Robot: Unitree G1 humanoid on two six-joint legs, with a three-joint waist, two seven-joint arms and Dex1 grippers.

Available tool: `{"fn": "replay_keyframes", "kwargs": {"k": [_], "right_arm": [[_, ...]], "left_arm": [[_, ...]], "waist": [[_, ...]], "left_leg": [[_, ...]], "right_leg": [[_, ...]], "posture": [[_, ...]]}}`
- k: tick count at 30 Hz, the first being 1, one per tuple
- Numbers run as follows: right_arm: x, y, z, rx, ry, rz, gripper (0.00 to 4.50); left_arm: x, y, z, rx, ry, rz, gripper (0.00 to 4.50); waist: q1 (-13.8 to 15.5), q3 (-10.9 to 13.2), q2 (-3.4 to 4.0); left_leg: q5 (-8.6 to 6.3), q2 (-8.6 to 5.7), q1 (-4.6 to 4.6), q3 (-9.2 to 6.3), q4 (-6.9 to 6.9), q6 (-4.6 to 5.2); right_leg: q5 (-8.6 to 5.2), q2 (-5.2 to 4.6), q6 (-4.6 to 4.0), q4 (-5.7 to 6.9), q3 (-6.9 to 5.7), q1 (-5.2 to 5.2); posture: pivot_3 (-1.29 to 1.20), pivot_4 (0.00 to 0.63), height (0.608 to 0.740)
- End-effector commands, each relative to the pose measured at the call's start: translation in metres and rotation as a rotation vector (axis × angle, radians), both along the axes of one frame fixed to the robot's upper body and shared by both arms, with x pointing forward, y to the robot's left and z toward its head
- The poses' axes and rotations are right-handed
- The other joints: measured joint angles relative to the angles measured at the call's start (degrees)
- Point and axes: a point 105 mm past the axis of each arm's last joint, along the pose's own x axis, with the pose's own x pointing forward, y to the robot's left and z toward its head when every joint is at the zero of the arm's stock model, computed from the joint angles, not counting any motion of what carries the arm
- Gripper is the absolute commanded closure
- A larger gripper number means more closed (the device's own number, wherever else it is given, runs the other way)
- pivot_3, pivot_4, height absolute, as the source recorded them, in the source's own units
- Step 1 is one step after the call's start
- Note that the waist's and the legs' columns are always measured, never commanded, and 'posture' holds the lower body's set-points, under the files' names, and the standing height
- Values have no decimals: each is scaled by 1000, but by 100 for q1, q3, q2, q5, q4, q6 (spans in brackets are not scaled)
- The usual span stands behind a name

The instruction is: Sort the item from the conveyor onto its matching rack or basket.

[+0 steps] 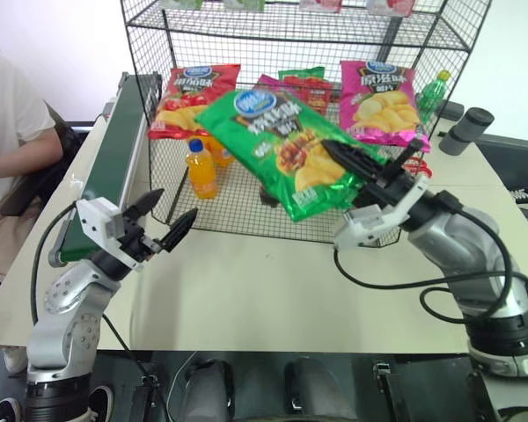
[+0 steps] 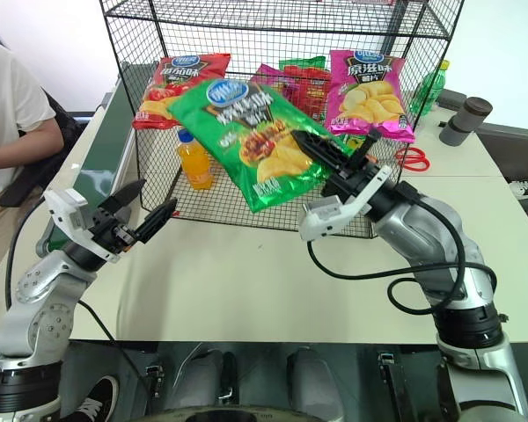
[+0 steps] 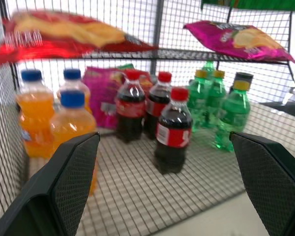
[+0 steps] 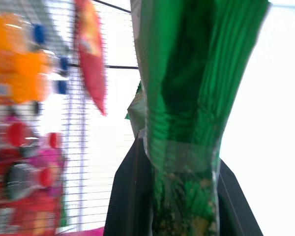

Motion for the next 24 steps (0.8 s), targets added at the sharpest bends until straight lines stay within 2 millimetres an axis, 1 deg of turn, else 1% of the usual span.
{"fn": "replay_keyframes", "kwargs": {"k": [1,2,4,5,7,8,9,11,14,16,17,22,24], "right_arm": [[33,-12,3,10,9,-176,4435],[42,-13,-1,-1,15,-219,4435],[52,-11,-8,27,71,-230,4435],[57,-9,-11,39,85,-237,4435],[62,-6,-11,95,127,-230,4435],[68,-8,-11,139,165,-256,4435],[75,-10,-14,129,172,-297,4435],[81,-12,-11,159,170,-317,4435],[86,-15,-8,192,163,-344,4435],[92,-16,-14,210,208,-368,4435],[93,-16,-14,220,207,-379,4435],[105,-16,-7,286,176,-455,4435],[107,-16,-4,306,163,-467,4435]], "left_arm": [[1,-3,13,100,-110,75,0],[3,-2,15,101,-127,104,0],[3,-8,15,137,-154,109,0],[2,-11,16,118,-155,108,0],[2,-14,17,93,-154,112,0],[1,-16,17,97,-154,109,0],[0,-19,15,97,-151,95,0],[-2,-24,13,89,-142,83,0],[-2,-24,11,92,-138,86,0],[-1,-24,12,77,-137,93,0],[-1,-25,13,72,-141,94,0],[-1,-30,13,46,-134,77,0],[-2,-32,13,46,-136,72,0]], "waist": [[6,0,-1],[7,-1,-1],[24,-1,-1],[27,-1,-1],[18,-1,-1],[8,0,0],[-2,0,0],[-1,0,0],[2,0,0],[3,0,0],[4,0,0],[-10,0,0],[-6,0,1]], "left_leg": [[-10,-1,1,0,1,17],[-11,-1,0,1,1,20],[-12,-2,0,2,4,22],[-12,-2,0,3,3,23],[-12,-2,-3,7,2,23],[-12,-1,-8,8,2,22],[-11,-1,-13,10,1,21],[-8,1,-16,11,0,16],[-10,2,-15,10,0,20],[-12,1,-15,10,0,24],[-12,1,-15,10,1,24],[-12,1,-15,11,1,24],[-12,1,-15,10,0,23]], "right_leg": [[0,-1,-1,0,0,2],[0,-1,-1,-1,-2,2],[0,-3,-2,-2,-1,4],[0,-4,-2,-2,-2,4],[0,-4,-2,-2,0,0],[0,-4,-1,-2,0,-6],[1,-3,0,-1,2,-13],[1,-1,1,0,2,-17],[1,-2,1,0,1,-16],[1,-2,1,0,1,-15],[1,-2,1,0,1,-15],[1,-2,1,2,1,-17],[1,-1,1,3,1,-17]], "posture": [[0,150,740],[0,150,740],[0,150,740],[0,150,740],[0,150,740],[0,150,740],[0,150,740],[0,150,740],[0,150,740],[0,150,740],[0,150,740],[0,150,740],[0,150,740]]}}
